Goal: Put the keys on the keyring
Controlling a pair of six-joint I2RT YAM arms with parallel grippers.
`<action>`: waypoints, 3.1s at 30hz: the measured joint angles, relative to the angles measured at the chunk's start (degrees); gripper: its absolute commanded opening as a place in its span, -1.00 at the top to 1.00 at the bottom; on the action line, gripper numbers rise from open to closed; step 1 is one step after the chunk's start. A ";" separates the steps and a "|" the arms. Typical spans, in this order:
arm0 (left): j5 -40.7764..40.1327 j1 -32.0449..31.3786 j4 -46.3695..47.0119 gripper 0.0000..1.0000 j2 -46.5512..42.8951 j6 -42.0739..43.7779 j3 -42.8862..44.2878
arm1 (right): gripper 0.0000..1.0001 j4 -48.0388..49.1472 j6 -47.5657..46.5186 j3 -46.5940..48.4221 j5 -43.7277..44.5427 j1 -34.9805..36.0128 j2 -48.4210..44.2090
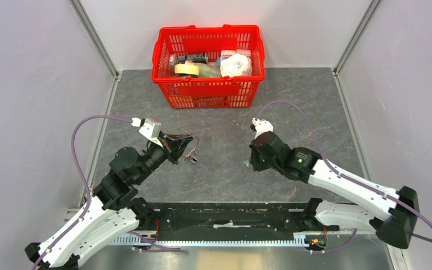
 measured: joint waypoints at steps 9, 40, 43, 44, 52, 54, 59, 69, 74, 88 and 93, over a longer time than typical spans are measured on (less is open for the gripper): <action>1.75 0.00 0.00 0.96 0.00 -0.15 0.00 | 1.00 3.37 -6.05 0.22 -9.53 0.00 -8.13; 5.51 0.00 -0.04 0.95 2.71 -1.51 0.00 | 1.00 12.72 -39.60 20.26 -29.77 3.89 2.38; 5.40 0.00 -0.61 0.96 3.02 -1.53 0.07 | 1.00 14.51 -44.28 20.13 -29.75 5.09 2.38; 5.38 0.00 -0.85 0.95 3.13 -1.53 0.13 | 1.00 15.08 -45.42 19.96 -29.73 5.42 2.38; 4.55 0.00 -2.93 0.95 3.85 -1.95 0.46 | 1.00 18.43 -56.92 16.92 -27.45 9.25 2.60; 4.42 0.00 -3.08 0.96 3.87 -2.03 0.59 | 1.00 19.50 -59.60 16.13 -25.81 10.27 2.95; 4.31 0.00 -3.32 0.96 3.87 -2.16 0.98 | 1.00 23.08 -66.25 13.42 -20.81 13.35 3.85; 4.33 0.00 -3.41 0.96 4.15 -2.54 1.29 | 1.00 31.32 -77.90 10.29 -9.92 17.68 6.45; 4.37 0.00 -3.65 0.96 4.50 -2.58 1.33 | 1.00 35.65 -82.05 8.85 -6.32 18.73 6.47; 4.52 0.00 -4.70 0.95 4.98 -2.62 1.95 | 1.00 41.09 -87.25 8.09 -2.45 20.46 8.24; 4.52 0.00 -4.70 0.96 4.98 -2.67 1.95 | 1.00 41.83 -87.43 8.09 -2.40 20.72 8.28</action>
